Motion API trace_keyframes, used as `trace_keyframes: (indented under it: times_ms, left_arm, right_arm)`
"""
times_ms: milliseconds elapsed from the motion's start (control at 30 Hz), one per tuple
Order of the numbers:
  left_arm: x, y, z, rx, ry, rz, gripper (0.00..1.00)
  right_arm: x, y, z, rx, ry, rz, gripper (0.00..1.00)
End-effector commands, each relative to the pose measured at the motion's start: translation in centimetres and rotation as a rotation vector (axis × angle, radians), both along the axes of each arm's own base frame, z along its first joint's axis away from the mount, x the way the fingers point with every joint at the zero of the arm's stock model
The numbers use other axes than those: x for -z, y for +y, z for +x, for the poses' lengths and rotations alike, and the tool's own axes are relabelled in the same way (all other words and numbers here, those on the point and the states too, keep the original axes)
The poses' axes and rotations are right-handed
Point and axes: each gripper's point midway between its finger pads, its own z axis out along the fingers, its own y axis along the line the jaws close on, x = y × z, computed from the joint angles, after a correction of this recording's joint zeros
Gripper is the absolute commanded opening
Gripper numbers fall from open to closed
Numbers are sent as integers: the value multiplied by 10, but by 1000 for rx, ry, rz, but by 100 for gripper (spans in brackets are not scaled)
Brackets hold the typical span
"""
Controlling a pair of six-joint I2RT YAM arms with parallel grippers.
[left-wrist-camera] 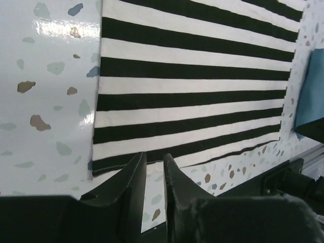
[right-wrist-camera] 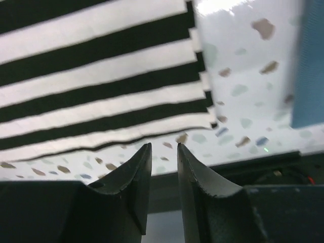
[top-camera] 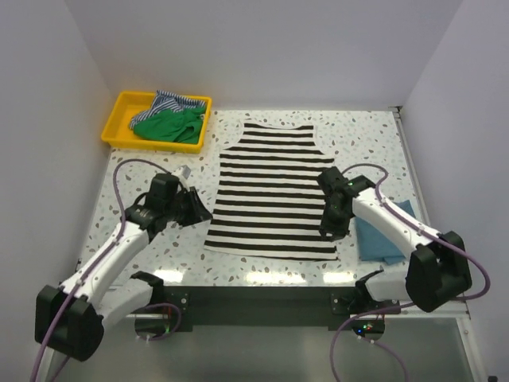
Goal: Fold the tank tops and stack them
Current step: Flatten the tank top out
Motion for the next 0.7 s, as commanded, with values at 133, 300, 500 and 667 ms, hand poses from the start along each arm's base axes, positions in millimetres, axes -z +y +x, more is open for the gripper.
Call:
trace_keyframes:
  times_ms: [133, 300, 500, 667]
  left_arm:
    - [21, -33, 42, 13, -18, 64, 22]
    - [66, -39, 16, -17, 52, 111, 19]
    - [113, -24, -33, -120, 154, 144, 11]
    - [115, -25, -57, -144, 195, 139, 6]
  right_arm:
    - [69, 23, 21, 168, -67, 67, 27]
    - [101, 0, -13, 255, -74, 37, 27]
    - [91, -6, -16, 277, -132, 64, 29]
    - [70, -16, -14, 243, -121, 2, 31]
